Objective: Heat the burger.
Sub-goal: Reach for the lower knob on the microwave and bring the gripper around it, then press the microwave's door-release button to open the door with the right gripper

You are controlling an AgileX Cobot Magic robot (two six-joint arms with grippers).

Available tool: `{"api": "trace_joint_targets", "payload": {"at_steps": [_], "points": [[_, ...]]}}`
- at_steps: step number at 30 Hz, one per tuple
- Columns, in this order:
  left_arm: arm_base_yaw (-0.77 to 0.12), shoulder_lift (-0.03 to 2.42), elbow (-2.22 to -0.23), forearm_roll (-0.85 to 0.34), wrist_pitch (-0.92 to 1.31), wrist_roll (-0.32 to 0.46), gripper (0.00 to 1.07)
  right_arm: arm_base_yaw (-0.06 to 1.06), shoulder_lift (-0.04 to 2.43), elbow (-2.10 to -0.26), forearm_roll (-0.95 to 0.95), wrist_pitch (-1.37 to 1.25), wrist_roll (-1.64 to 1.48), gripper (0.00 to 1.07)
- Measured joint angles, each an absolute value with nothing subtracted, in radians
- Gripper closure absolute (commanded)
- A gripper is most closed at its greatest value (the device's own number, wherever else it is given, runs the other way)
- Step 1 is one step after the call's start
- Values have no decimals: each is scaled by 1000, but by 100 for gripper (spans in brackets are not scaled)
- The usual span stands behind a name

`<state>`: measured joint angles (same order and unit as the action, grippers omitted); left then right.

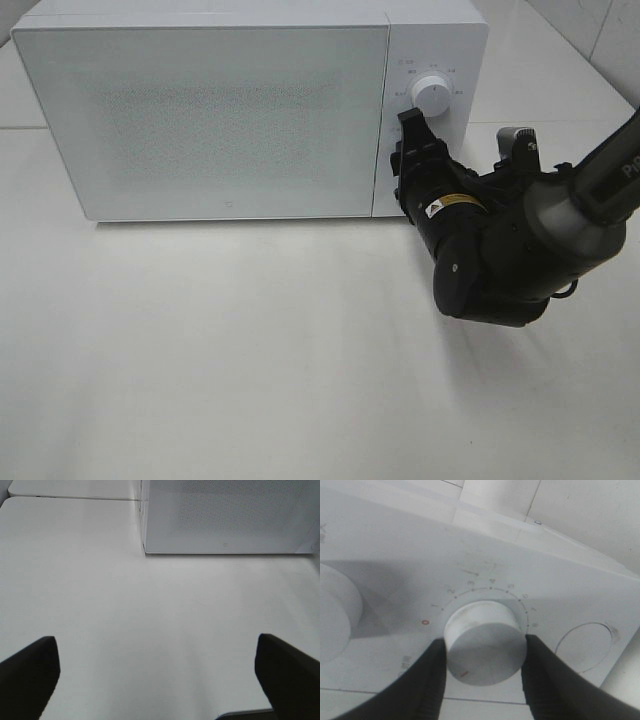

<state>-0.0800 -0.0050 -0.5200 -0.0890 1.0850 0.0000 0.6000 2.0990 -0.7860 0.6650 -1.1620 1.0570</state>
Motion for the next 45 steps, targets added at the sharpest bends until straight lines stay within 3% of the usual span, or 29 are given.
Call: {"api": "trace_joint_targets", "payload": {"at_steps": [17, 33, 39, 45], "points": [[-80, -5, -520, -89, 1085, 0, 9, 606, 2098, -763, 671, -1199, 1065, 36], [-80, -5, -520, -89, 1085, 0, 9, 608, 2007, -629, 574, -1211, 1118, 35], [-80, -5, -520, -89, 1085, 0, 9, 608, 1895, -569, 562, -1113, 898, 35], [-80, -5, -520, -89, 1085, 0, 9, 608, 1764, -564, 573, -838, 483, 35]]}}
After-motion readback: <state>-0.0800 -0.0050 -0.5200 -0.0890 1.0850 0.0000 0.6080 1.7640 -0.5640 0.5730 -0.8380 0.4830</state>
